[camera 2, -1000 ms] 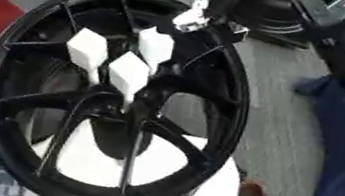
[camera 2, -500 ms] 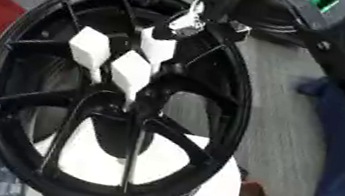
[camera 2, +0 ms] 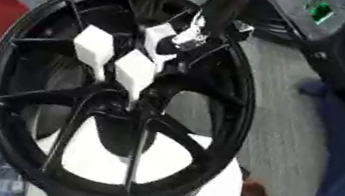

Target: Pull the pin out of the wheel hub.

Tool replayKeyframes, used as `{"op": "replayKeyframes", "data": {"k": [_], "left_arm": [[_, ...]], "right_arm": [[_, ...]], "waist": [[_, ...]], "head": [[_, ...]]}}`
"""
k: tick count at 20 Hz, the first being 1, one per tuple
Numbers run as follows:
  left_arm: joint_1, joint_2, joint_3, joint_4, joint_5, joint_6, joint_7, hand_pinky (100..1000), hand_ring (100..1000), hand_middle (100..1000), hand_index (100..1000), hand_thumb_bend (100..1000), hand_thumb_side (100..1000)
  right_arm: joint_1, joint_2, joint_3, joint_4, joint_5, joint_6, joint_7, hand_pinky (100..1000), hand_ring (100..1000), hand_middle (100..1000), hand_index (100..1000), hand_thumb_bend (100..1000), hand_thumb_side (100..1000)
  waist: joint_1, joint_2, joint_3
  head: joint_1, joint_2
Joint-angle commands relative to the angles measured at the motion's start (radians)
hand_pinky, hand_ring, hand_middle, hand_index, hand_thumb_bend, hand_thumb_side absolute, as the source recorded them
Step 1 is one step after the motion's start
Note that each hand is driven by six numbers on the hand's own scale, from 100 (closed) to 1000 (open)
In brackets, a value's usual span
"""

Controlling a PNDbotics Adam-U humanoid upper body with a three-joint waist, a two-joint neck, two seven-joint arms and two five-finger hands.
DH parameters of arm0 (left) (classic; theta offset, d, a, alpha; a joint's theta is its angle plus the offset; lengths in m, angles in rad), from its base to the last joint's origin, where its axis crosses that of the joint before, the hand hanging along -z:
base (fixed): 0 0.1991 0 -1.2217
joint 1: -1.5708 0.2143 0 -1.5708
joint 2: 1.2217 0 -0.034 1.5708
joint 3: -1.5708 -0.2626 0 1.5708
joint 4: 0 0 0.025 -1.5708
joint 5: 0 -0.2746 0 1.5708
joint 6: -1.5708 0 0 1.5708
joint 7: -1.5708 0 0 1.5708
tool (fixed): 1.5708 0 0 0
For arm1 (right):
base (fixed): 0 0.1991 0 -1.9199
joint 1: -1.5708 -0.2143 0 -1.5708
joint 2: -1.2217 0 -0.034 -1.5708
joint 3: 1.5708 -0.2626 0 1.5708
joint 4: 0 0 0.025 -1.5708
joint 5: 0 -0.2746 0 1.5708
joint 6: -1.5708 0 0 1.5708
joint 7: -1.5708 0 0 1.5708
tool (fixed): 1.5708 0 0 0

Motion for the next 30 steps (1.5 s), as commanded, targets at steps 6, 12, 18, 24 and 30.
{"op": "replayKeyframes", "data": {"k": [6,12,18,24,30], "left_arm": [[-0.015,0.005,0.005,-0.017,0.001,0.001,-0.001,753,703,581,727,438,630],[-0.015,0.002,0.006,-0.017,0.001,0.002,-0.002,753,704,581,727,440,630],[-0.016,0.002,0.006,-0.017,0.001,0.003,-0.002,754,704,581,727,442,630],[-0.019,0.003,0.006,-0.018,0.000,0.003,-0.003,755,705,581,727,442,629],[-0.021,0.002,0.006,-0.019,-0.001,0.004,-0.003,755,706,581,728,445,629]], "right_arm": [[-0.012,0.007,-0.006,0.009,0.044,-0.018,-0.001,906,812,754,850,442,479],[-0.012,0.009,-0.010,0.026,0.061,-0.019,-0.001,901,808,749,847,467,458],[-0.024,0.008,-0.017,0.044,0.055,-0.008,-0.001,899,807,747,845,476,441],[-0.031,0.009,-0.021,0.056,0.052,-0.012,-0.001,898,802,730,834,453,400],[-0.017,-0.010,-0.025,0.040,0.036,-0.007,-0.001,894,797,712,813,445,364]], "waist": [[0.007,-0.009,0.000],[0.007,-0.006,0.001],[0.004,-0.005,0.001],[0.000,0.002,0.005],[-0.001,0.006,0.006]], "head": [[-0.011,-0.021],[0.010,0.006],[0.019,0.032],[0.021,0.024],[0.023,0.020]]}}
